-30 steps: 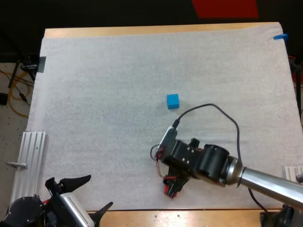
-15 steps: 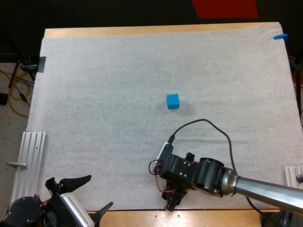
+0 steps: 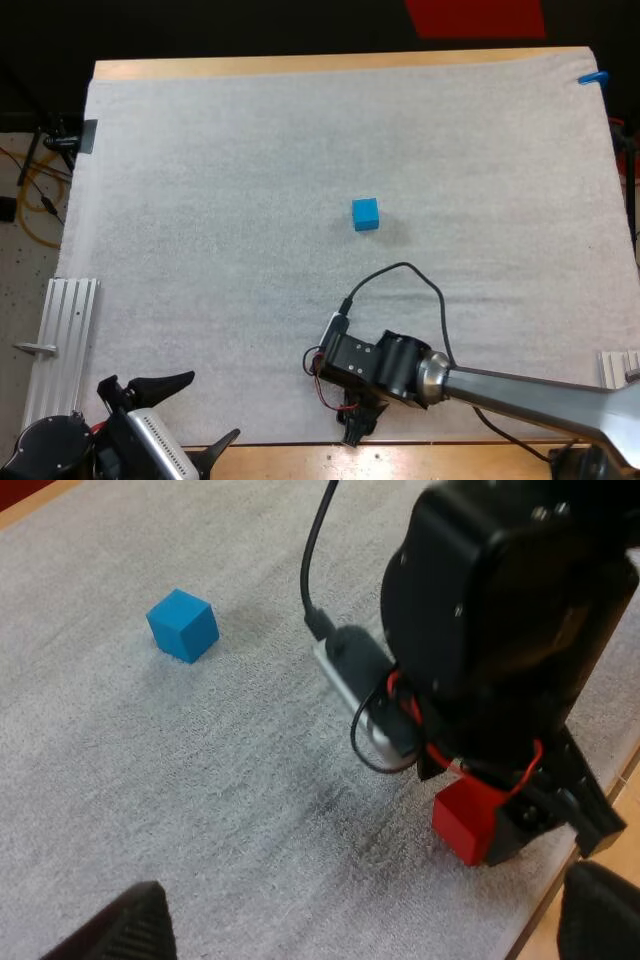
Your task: Stack red cube on blue cube
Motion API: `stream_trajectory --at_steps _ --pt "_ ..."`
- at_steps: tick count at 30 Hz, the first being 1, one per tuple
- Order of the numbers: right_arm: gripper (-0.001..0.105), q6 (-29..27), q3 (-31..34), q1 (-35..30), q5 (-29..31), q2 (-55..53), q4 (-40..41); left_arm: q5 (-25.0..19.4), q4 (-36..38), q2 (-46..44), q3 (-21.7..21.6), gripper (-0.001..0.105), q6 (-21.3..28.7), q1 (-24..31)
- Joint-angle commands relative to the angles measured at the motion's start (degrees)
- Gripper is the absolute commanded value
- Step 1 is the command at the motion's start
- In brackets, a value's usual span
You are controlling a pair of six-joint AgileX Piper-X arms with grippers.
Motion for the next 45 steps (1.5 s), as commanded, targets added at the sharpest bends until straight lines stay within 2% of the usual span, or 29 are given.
stream_trajectory --at_steps 1,7,10,12,15,19,25,33,38,45 --pt "0.069 -0.75 -0.07 0.08 0.00 0.38 -0.69 0.47 0.21 0.06 -0.21 0.075 -0.51 -0.14" --pt "0.068 -0.50 -0.07 0.08 0.00 1.42 -0.57 0.47 0.21 0.06 -0.21 0.075 -0.51 -0.14" --pt "0.053 -0.32 -0.20 0.08 0.37 1.25 -0.06 0.47 0.21 0.06 -0.21 0.075 -0.51 -0.14" --pt "0.035 -0.33 -0.44 0.08 0.35 1.25 0.85 0.47 0.21 0.06 -0.21 0.075 -0.51 -0.14" --pt "0.025 -0.33 -1.04 -0.10 0.35 1.14 2.68 0.47 0.21 0.06 -0.21 0.075 -0.51 -0.14" --pt "0.025 -0.43 -3.54 -1.18 0.92 0.95 6.54 0.47 0.21 0.06 -0.21 0.075 -0.51 -0.14" --pt "0.025 -0.67 -11.85 -5.48 1.29 0.95 12.11 0.47 0.21 0.06 -0.21 0.075 -0.51 -0.14" --pt "0.025 -0.39 -24.22 -14.86 3.98 1.43 17.15 0.12 0.21 0.06 -0.21 0.075 -1.63 -0.14" --pt "0.031 -0.39 -30.40 -19.82 5.31 3.47 18.03 -1.88 -1.34 0.06 -0.21 0.075 -3.56 -0.14" --pt "0.031 -0.54 -38.28 -24.05 8.78 10.41 18.17 -2.24 -7.14 0.65 -0.21 0.075 -6.13 -0.14"
